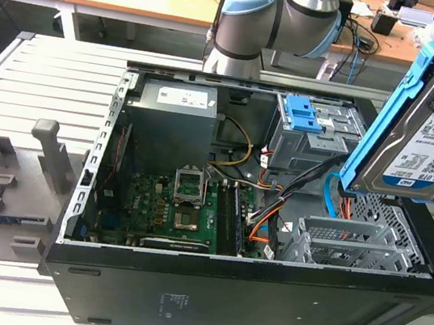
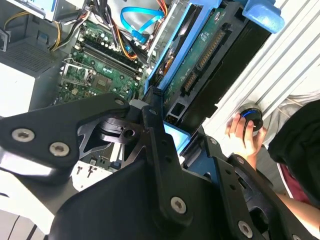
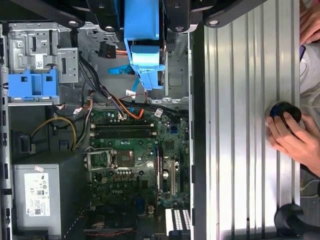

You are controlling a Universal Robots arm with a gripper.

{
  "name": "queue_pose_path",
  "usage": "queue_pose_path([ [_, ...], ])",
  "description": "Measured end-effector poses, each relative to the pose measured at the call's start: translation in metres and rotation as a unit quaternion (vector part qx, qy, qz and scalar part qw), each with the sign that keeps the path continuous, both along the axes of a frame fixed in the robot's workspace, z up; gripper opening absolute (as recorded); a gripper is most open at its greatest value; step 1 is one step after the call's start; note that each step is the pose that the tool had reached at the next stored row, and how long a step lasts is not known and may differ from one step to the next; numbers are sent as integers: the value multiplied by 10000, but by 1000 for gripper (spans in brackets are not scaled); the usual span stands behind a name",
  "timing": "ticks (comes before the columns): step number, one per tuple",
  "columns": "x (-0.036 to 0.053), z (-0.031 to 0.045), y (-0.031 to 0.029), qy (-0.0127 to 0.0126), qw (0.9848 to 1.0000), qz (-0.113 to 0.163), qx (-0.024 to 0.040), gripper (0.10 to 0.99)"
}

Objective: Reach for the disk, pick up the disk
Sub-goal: 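Pick up the disk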

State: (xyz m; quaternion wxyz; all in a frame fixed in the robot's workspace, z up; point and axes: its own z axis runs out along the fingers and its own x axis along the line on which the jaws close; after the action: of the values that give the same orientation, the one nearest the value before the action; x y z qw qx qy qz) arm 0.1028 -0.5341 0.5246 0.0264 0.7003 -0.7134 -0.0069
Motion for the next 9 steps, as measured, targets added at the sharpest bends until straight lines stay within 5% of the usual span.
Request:
queue_pose_path([
  [9, 35, -22, 0, 0, 10000, 0, 0, 369],
])
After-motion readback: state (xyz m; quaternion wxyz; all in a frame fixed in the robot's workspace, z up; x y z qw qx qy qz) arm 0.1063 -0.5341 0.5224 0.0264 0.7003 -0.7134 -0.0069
